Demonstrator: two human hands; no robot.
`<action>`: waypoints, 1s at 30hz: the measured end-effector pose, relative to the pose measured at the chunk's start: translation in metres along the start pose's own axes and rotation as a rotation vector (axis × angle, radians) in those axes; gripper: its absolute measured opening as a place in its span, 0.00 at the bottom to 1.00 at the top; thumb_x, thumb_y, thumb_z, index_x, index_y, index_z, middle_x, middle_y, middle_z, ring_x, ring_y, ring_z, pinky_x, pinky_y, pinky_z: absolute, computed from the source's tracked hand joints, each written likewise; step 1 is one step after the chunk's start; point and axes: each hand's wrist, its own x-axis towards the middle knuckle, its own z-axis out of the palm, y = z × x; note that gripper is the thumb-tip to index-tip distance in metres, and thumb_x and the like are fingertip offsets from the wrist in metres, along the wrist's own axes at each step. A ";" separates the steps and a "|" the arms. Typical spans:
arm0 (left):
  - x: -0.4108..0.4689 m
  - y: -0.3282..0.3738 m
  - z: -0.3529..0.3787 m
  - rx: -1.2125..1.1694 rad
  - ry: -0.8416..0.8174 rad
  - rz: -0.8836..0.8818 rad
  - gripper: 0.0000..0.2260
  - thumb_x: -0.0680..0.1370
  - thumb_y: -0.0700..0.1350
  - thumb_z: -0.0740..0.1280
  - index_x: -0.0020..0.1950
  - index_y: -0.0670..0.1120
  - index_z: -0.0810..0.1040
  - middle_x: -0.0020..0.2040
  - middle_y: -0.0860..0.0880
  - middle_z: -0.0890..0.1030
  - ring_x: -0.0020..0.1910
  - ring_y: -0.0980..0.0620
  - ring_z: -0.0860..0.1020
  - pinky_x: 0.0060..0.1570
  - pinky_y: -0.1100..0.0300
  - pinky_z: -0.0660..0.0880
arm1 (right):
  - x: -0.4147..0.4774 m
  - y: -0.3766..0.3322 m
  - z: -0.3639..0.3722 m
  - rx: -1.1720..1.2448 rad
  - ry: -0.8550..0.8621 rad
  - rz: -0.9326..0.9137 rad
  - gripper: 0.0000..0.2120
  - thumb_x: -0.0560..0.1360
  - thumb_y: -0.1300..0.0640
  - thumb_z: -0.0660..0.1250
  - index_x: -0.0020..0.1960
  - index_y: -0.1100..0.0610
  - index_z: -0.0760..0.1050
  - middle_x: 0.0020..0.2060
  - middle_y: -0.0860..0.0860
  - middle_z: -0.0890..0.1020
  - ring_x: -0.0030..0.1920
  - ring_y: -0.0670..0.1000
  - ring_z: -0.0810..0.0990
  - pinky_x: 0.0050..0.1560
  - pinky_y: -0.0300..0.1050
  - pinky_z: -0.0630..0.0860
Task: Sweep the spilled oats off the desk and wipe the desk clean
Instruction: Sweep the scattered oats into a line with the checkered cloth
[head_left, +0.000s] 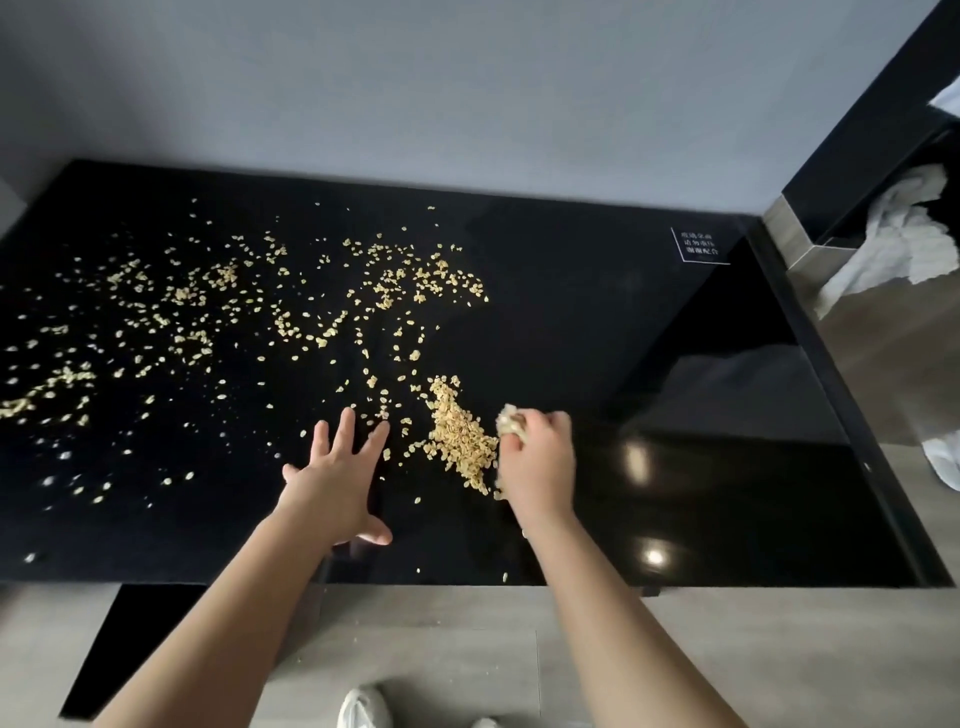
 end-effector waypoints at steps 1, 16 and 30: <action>0.000 0.000 0.000 -0.006 0.010 0.002 0.57 0.64 0.59 0.77 0.78 0.56 0.37 0.77 0.47 0.32 0.76 0.40 0.37 0.68 0.32 0.58 | 0.002 -0.009 0.008 0.018 -0.032 -0.012 0.10 0.78 0.59 0.63 0.58 0.59 0.77 0.56 0.53 0.72 0.40 0.45 0.72 0.32 0.27 0.64; -0.002 -0.017 -0.001 0.038 -0.023 0.091 0.55 0.67 0.56 0.77 0.78 0.56 0.37 0.76 0.42 0.32 0.76 0.40 0.37 0.72 0.35 0.54 | -0.049 0.053 -0.054 -0.063 0.175 0.232 0.06 0.76 0.65 0.64 0.48 0.65 0.79 0.49 0.59 0.75 0.41 0.54 0.75 0.42 0.41 0.67; 0.005 -0.035 -0.003 0.071 -0.012 0.180 0.53 0.67 0.58 0.76 0.78 0.58 0.39 0.77 0.45 0.34 0.76 0.40 0.37 0.69 0.31 0.54 | -0.089 -0.048 0.039 0.380 0.323 0.269 0.10 0.76 0.67 0.65 0.57 0.63 0.79 0.51 0.50 0.74 0.42 0.42 0.75 0.40 0.19 0.67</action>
